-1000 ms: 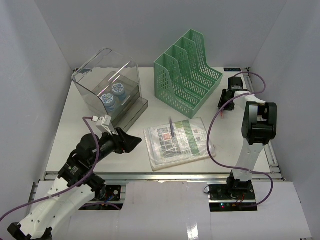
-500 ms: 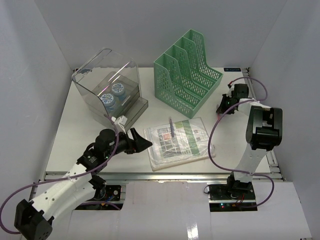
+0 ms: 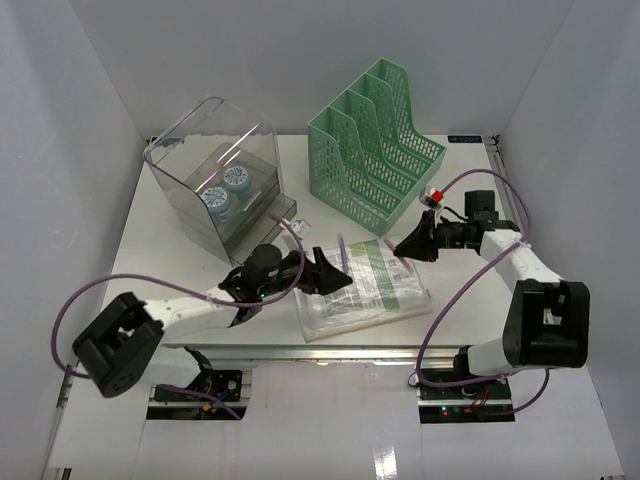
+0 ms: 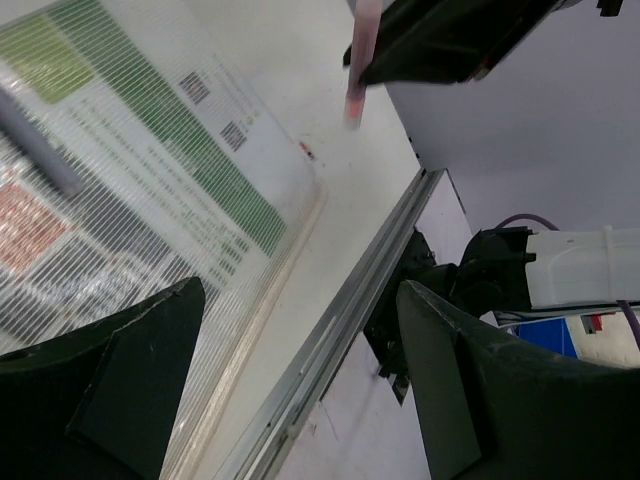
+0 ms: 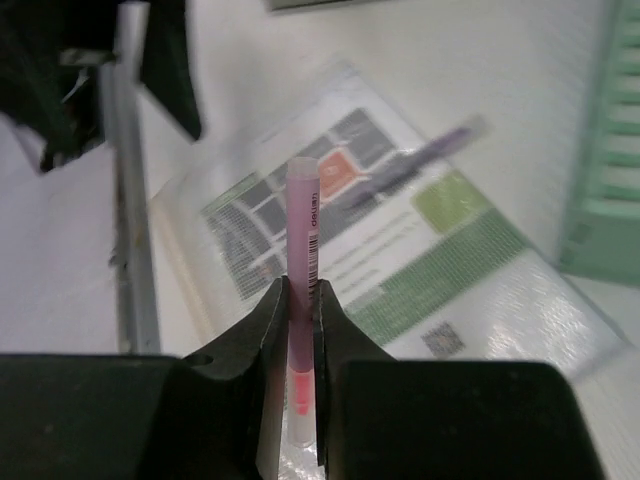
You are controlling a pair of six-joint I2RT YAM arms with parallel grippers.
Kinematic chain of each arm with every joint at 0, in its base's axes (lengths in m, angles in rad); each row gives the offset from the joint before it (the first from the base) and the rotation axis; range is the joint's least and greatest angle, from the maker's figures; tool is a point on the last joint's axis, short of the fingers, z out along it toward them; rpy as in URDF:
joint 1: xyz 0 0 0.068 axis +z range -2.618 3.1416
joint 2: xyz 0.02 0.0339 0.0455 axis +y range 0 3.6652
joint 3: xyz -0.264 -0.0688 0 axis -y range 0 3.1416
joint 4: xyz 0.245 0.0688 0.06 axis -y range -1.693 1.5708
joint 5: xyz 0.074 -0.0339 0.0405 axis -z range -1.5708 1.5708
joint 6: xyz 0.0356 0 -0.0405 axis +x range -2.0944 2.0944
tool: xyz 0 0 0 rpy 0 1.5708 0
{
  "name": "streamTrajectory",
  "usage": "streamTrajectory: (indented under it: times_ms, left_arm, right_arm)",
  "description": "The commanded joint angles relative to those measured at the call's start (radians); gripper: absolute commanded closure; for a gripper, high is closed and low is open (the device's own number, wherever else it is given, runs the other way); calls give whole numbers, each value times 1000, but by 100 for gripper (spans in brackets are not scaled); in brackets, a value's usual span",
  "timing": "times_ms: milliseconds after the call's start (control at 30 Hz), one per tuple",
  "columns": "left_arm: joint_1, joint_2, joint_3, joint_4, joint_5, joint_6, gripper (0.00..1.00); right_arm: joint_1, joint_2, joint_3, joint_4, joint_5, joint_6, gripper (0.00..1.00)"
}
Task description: Organize the desk
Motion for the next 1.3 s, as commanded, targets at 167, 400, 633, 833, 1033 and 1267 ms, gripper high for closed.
streamTrajectory:
  times_ms: [167, 400, 633, 833, 1033, 1267]
  left_arm:
    - [-86, 194, 197, 289, -102, 40, 13]
    - [-127, 238, 208, 354, -173, 46, 21]
    - [-144, 282, 218, 417, -157, 43, 43]
    - [-146, 303, 243, 417, -145, 46, 71]
    - [-148, 287, 249, 358, -145, 58, 97]
    - [-148, 198, 261, 165, -188, 135, 100]
  right_arm:
    - [102, 129, 155, -888, -296, -963, 92]
    - [102, 101, 160, -888, -342, -954, 92]
    - [102, 129, 177, -888, -376, -915, 92]
    - [102, 171, 193, -888, -392, -887, 92]
    - [102, 186, 221, -888, -399, -872, 82]
    - [102, 162, 246, -888, -355, -904, 10]
